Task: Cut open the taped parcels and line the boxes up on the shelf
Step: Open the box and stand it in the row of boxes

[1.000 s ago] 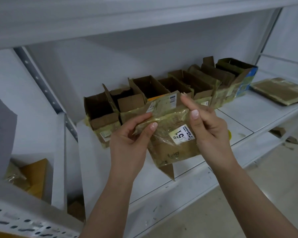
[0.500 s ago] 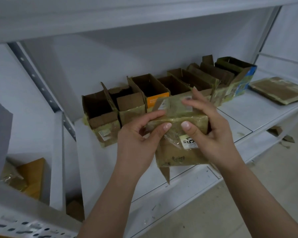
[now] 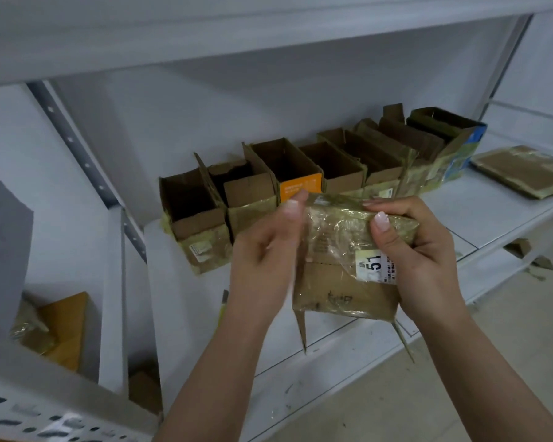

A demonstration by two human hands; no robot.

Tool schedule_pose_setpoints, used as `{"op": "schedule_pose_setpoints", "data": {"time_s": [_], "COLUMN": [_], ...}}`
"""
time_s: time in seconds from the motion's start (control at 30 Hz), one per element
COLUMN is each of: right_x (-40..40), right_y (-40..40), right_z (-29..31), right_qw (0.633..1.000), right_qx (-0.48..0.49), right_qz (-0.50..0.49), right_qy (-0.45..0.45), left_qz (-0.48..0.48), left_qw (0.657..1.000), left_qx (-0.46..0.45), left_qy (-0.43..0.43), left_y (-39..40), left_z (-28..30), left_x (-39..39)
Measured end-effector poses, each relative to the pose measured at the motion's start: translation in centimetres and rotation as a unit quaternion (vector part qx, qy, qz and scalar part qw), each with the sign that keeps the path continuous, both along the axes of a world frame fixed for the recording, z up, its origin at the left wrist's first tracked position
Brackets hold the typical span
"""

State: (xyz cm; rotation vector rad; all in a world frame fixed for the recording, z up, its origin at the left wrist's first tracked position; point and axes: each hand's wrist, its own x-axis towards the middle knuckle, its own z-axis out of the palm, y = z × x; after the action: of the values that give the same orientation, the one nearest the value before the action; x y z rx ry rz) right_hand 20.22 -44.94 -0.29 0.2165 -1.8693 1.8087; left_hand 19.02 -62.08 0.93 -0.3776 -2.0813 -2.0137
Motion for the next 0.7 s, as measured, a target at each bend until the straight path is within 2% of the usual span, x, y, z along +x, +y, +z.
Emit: {"op": "schedule_pose_setpoints", "data": {"time_s": [0.1,0.27,0.33,0.43,0.5,0.57,0.7], "right_x": [0.2,0.6,0.7,0.6,0.7,0.8,0.8], "right_y": [0.0,-0.4,-0.3,-0.4,-0.4,-0.1,0.1], "right_z": [0.3,0.6,0.7,0.5,0.4,0.3,0.4], "right_qw": [0.999,0.997,0.998,1.0,1.0,0.999,1.0], "right_qx": [-0.041,-0.054,-0.04,-0.004,0.003,-0.003,0.007], "right_qz": [0.025,0.037,0.026,0.007,0.005,0.014,0.027], "right_qy": [-0.021,-0.034,-0.032,-0.027,-0.03,-0.032,-0.012], "left_qz": [-0.036,-0.084,-0.064,0.022,0.052,0.034,-0.043], "left_qw": [0.999,0.994,0.993,0.979,0.971,0.98,0.994], "left_qx": [-0.008,-0.071,-0.09,-0.178,-0.204,-0.172,-0.05], "left_qy": [-0.036,0.005,0.04,0.095,0.112,0.099,0.085], "left_y": [-0.5,0.8,1.0,1.4,1.6,1.6,1.7], "left_z": [-0.1,-0.3,-0.2,-0.3,-0.4,-0.6,-0.7], "left_x": [-0.2,0.3,0.3,0.1,0.0,0.0,0.4]}}
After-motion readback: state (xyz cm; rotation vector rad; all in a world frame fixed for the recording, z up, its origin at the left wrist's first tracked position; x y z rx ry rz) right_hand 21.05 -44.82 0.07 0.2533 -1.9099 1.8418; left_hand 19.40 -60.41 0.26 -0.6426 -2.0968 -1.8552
